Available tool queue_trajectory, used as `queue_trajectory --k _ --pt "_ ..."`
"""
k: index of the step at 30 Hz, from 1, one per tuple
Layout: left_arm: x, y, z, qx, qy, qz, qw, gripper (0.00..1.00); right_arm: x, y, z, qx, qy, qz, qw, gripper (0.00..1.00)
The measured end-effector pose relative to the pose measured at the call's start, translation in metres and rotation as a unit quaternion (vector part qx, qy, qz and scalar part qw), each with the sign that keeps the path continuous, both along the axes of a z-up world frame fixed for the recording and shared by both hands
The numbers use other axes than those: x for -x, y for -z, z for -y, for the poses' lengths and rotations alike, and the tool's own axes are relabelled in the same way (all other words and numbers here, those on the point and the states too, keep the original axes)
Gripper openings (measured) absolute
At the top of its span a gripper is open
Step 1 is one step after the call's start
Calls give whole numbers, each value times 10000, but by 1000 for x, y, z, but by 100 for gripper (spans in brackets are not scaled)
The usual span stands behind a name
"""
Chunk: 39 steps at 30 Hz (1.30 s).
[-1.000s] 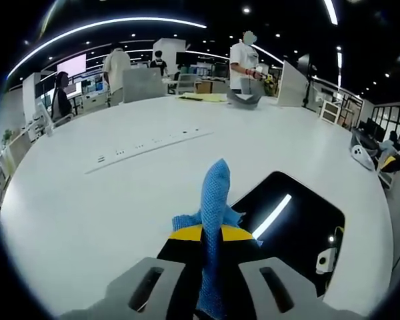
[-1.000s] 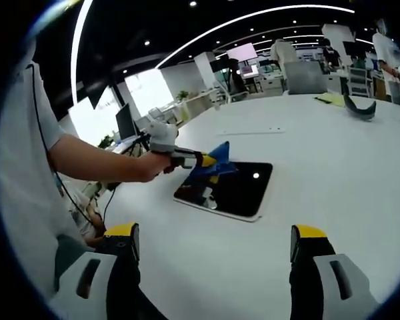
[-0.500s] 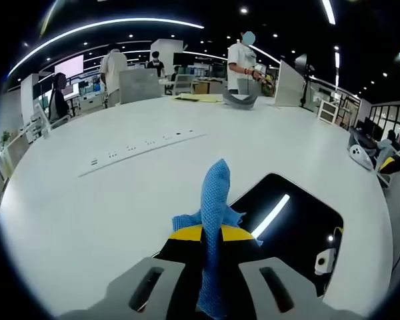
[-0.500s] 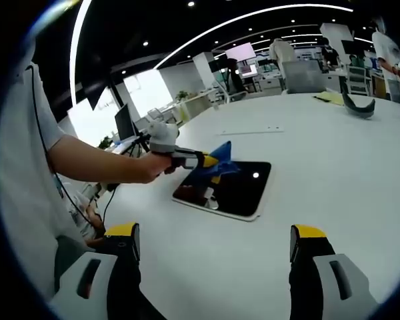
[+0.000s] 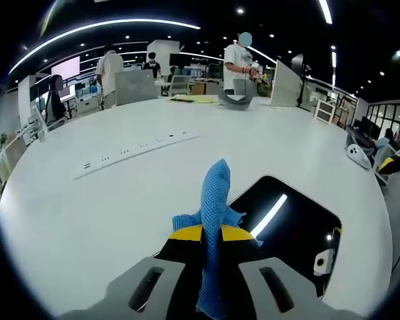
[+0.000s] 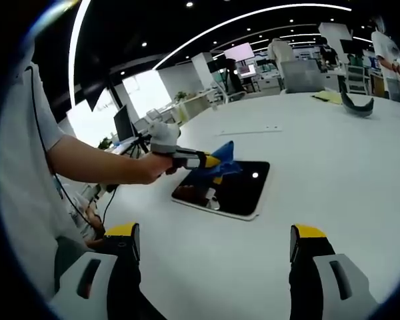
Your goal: Wipe the mirror surface with the cleaning cloth until all visible marks leave the cleaned area.
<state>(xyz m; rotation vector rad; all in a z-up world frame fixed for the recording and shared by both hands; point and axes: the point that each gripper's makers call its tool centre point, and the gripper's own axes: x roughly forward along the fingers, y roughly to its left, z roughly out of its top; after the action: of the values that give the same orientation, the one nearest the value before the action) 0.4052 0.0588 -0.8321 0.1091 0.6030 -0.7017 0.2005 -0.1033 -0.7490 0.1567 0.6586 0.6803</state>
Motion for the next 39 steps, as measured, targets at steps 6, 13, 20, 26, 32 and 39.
queue_trajectory --k 6,13,20,26,32,39 --pt "1 0 8 6 79 -1 10000 5 1 0 6 -15 104 1 9999 93" --pt "2 0 18 23 156 -11 9999 5 2 -1 7 -32 105 11 9999 93" --pt "4 0 29 12 279 -16 9996 5 0 -3 6 -69 84 51 9999 94" --pt "9 1 42 -11 452 -2 9990 5 -1 -4 6 -58 56 78 9999 94" --pt "10 1 53 21 526 -14 9986 5 0 -3 8 -49 73 62 9999 95" --pt "10 1 65 18 641 -25 9979 5 0 -3 11 -58 115 54 9999 95"
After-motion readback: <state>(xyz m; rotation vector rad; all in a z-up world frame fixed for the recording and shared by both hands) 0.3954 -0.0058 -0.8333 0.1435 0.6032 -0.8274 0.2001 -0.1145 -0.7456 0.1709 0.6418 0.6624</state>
